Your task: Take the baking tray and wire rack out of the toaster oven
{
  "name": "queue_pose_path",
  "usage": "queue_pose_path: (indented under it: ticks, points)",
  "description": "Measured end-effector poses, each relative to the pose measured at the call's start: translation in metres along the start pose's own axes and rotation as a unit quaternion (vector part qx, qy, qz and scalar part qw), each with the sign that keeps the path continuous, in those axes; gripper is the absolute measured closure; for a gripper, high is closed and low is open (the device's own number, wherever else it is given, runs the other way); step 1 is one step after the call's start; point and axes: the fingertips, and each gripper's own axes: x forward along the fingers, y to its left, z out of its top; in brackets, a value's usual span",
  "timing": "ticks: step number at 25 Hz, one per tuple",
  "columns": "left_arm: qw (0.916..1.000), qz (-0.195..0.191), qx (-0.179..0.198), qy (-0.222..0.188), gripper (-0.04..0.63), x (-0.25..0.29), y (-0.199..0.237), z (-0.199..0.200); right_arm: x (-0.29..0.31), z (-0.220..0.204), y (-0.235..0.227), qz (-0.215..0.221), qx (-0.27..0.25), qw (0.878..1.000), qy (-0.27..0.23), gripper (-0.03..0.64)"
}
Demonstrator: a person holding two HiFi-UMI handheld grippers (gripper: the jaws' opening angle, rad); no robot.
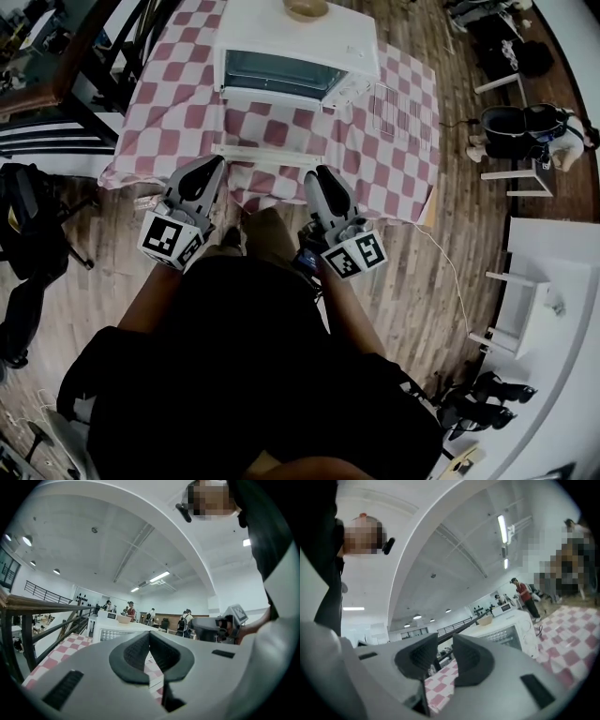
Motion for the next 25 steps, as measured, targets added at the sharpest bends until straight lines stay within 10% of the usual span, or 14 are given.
queue_pose_path:
  ticks: [6,12,18,25]
  points:
    - [0.9997,0.016,0.000,0.017,0.601,0.004,0.021,-0.016,0.047,-0.027,-0.039,0.029,0.217,0.975,-0.022,0.515]
    - [0.9985,0.029,-0.019,0.042,0.601,0.033,0.056,-0.036,0.105,-0.073,-0.117,0.003,0.472,0.879,-0.060,0.514]
    - [0.9936,0.070,-0.054,0.070,0.601,0.066,0.105,-0.067,0.157,-0.124,-0.197,-0.076,0.546,0.832,-0.058,0.514]
    - [0.9881,0.108,-0.064,0.089,0.601,0.099,0.152,-0.088,0.203,-0.168,-0.259,-0.113,0.562,0.819,-0.037,0.508]
